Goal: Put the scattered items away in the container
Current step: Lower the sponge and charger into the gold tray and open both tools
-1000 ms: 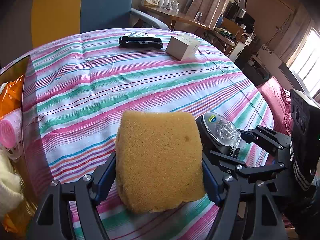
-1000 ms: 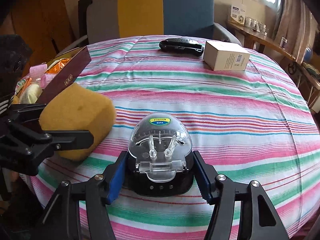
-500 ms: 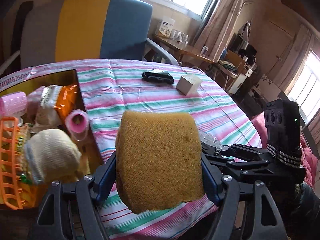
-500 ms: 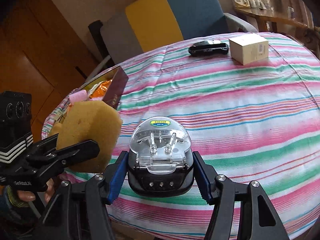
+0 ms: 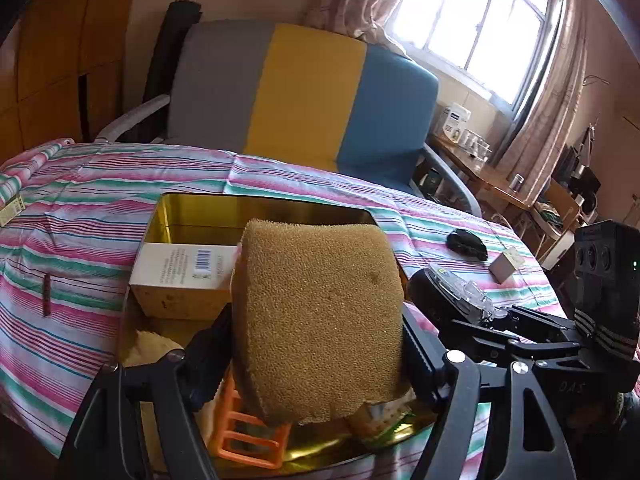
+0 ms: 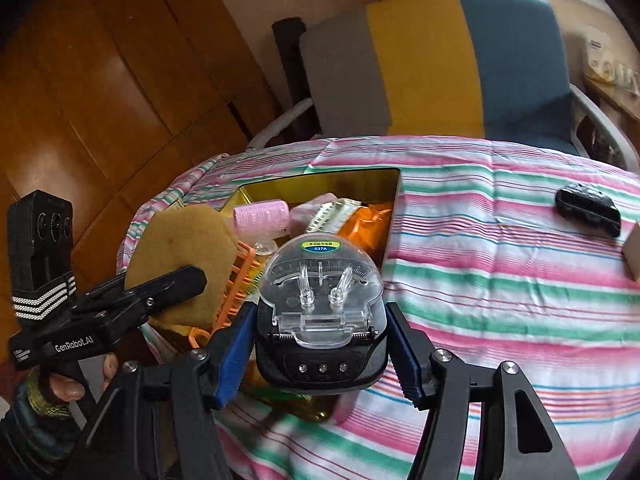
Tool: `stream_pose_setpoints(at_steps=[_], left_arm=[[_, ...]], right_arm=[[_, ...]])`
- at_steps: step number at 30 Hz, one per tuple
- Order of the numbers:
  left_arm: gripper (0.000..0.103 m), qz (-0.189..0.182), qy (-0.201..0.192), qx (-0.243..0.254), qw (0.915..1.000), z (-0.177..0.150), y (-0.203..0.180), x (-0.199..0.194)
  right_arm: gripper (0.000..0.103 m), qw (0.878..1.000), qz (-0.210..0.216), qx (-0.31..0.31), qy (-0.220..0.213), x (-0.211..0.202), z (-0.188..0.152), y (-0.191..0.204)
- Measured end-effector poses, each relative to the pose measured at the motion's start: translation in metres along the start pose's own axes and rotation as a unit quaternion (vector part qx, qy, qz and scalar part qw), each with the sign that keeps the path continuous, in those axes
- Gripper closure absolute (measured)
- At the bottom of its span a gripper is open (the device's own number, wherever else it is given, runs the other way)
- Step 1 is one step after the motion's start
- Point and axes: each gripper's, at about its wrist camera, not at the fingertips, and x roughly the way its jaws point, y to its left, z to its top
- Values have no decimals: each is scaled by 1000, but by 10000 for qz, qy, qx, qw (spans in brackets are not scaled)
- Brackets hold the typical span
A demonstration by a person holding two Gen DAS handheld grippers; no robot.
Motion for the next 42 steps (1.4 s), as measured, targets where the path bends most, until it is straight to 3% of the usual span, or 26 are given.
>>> stream_pose_setpoints(at_steps=[5,12,20,28,31,38,42], left_arm=[[26,368,113,-168,9991,16,27,18],[22,422,329,-453,9975,16,47,31],[21,442,50,-534,9976,1,53,5],[21,-320,241,134,9991,-22,15,-2],[21,-59,317,90,9994,-26,16,-1],[21,386,-78,-239,9989,-6,27,-23],[21,592,32,17,9982,-4,21,-23]], right_arm=[[40,9997,43,-36,219,43,22,18],[37,9978,347,354,447,76,33,22],[35,9975,377,583,116,46,26,10],[29,9928,213,1179,-29,9,-14,-26],[28,9909,128,1341,-77,-7,-29,-39],[24,9868,-7,1612,-146,-35,-62,-65],[23,9847,-106,1733,-175,-46,-80,-79]])
